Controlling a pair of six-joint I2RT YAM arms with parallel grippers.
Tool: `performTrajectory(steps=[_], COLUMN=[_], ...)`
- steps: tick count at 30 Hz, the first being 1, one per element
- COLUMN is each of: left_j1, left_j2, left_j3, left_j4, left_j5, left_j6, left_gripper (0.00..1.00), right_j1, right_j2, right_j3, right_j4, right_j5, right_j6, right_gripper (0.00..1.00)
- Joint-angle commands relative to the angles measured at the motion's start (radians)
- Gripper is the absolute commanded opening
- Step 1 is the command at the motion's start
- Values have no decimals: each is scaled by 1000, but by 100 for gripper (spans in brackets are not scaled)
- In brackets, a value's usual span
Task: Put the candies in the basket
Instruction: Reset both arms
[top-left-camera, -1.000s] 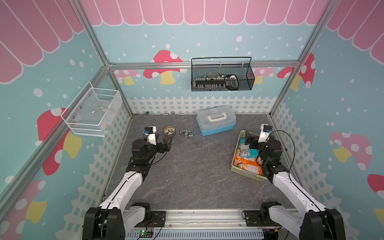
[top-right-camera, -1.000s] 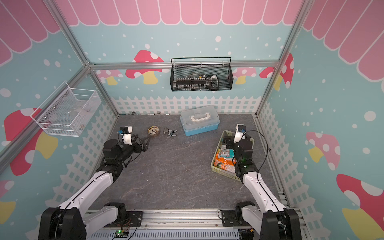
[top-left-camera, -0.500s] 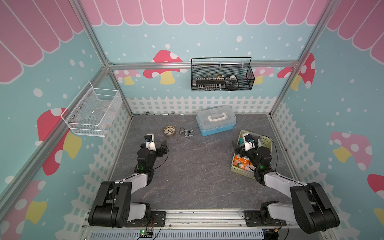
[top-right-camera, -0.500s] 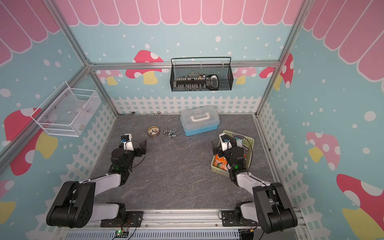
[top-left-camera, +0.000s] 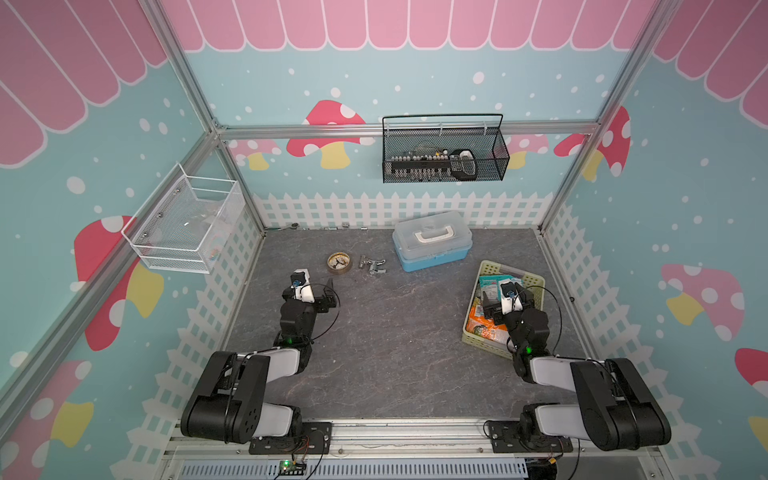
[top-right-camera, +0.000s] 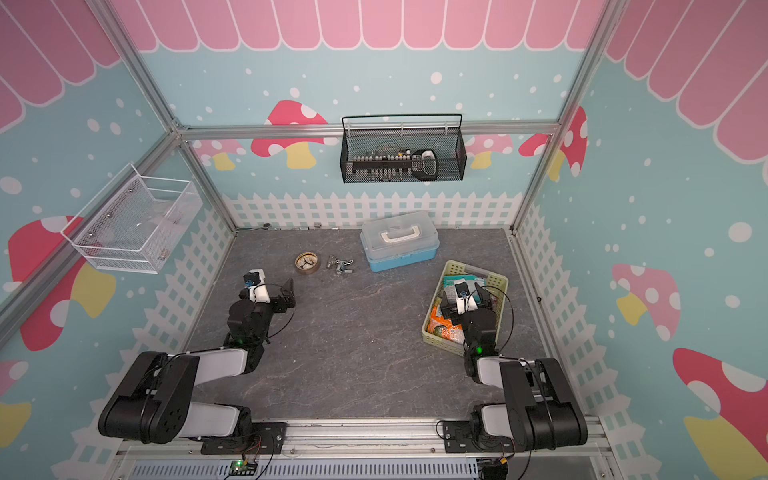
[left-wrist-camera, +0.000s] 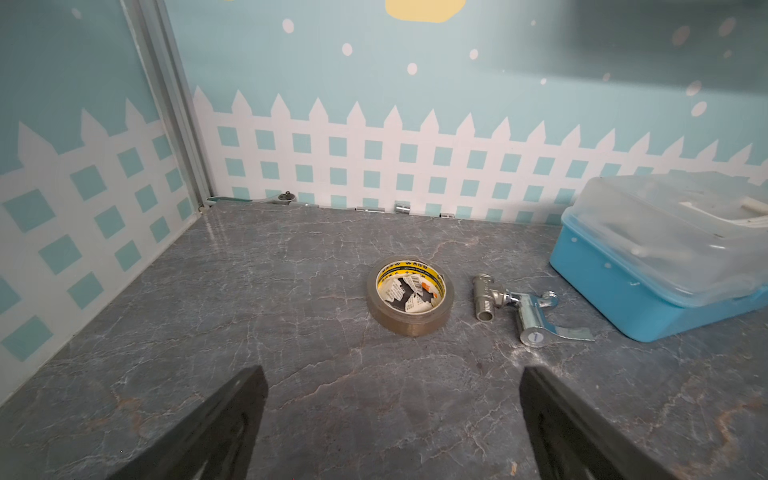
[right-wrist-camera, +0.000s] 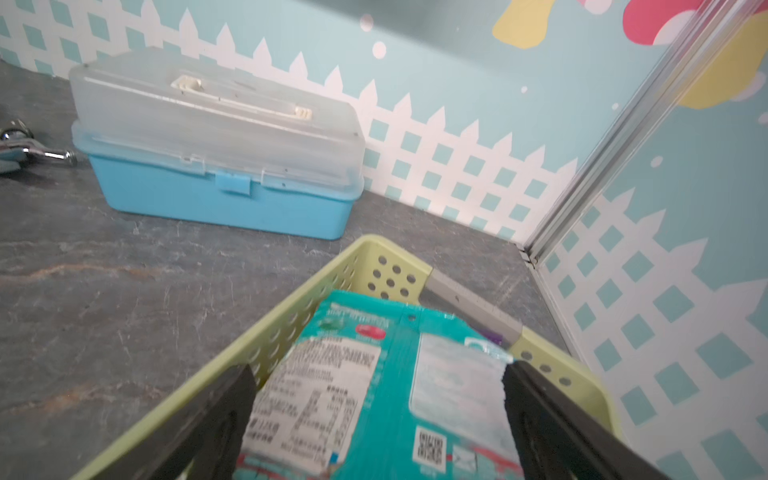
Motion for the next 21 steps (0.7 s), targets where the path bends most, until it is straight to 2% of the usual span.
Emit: performTrajectory(steps=[1, 5, 8, 9, 11, 14, 19, 21], left_j1=[-2, -5, -2, 0, 1, 2, -1, 4], left_j2=[-28, -90, -111, -108, -86, -38, 152, 109], left_j3=[-23, -68, -96, -101, -109, -73, -152, -97], left_j4=[21, 16, 41, 62, 128, 134, 502, 298], left_j5=[-7, -42, -103, -103, -73, -12, 40, 47], left_j6=[-5, -36, -56, -56, -40, 22, 74, 56], left_gripper=[99, 99, 99, 99, 99, 99, 99, 99], right_j1=[-40, -80, -83, -83, -85, -88, -89, -89], right_j2=[47, 164, 136, 154, 149, 161, 152, 153], right_j3=[-30, -78, -78, -92, -108, -105, -90, -42], right_j4=[206, 442, 393, 435, 431, 444, 384, 334], right_j5=[-91, -138, -144, -146, -140, -143, -125, -119], right_j6=[36, 70, 64, 68, 71, 75, 85, 89], right_gripper=[99, 99, 99, 99, 99, 99, 99, 99])
